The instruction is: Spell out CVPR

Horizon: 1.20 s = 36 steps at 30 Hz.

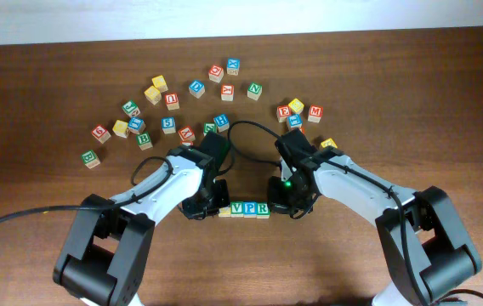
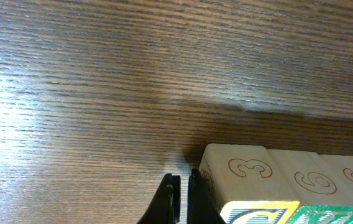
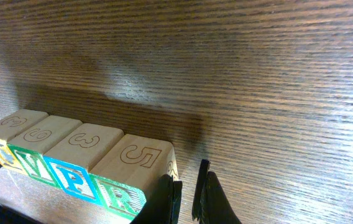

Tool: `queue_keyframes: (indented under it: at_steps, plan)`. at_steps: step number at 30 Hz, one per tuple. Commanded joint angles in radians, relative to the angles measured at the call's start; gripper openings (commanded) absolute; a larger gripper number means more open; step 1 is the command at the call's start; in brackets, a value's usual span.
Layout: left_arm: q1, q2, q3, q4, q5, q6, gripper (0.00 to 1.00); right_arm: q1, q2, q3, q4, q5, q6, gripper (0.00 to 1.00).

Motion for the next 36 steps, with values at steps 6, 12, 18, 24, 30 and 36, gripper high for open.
queue_keyframes:
  at_steps: [6, 12, 18, 24, 30, 36]
  plan:
    - [-0.004, -0.02, -0.003, 0.003, 0.032, 0.016, 0.0, 0.009, 0.002, -0.004, 0.013, -0.005, 0.005, 0.05]
    - [-0.005, -0.02, -0.003, -0.002, 0.06, 0.016, 0.0, 0.009, 0.002, -0.004, 0.017, 0.003, 0.005, 0.05]
    - [-0.004, -0.02, -0.003, -0.001, 0.064, 0.016, 0.0, 0.009, 0.002, -0.004, 0.025, 0.002, 0.005, 0.05]
    - [-0.004, -0.02, -0.003, 0.011, 0.045, 0.016, 0.0, 0.009, 0.002, -0.004, -0.005, 0.002, 0.005, 0.04]
    - [-0.004, -0.02, -0.003, 0.018, 0.045, 0.016, 0.0, 0.009, 0.002, -0.004, -0.002, 0.042, 0.005, 0.04]
    - [-0.003, -0.021, -0.003, 0.004, -0.13, 0.016, 0.0, -0.032, 0.002, -0.004, -0.013, 0.071, 0.005, 0.05]
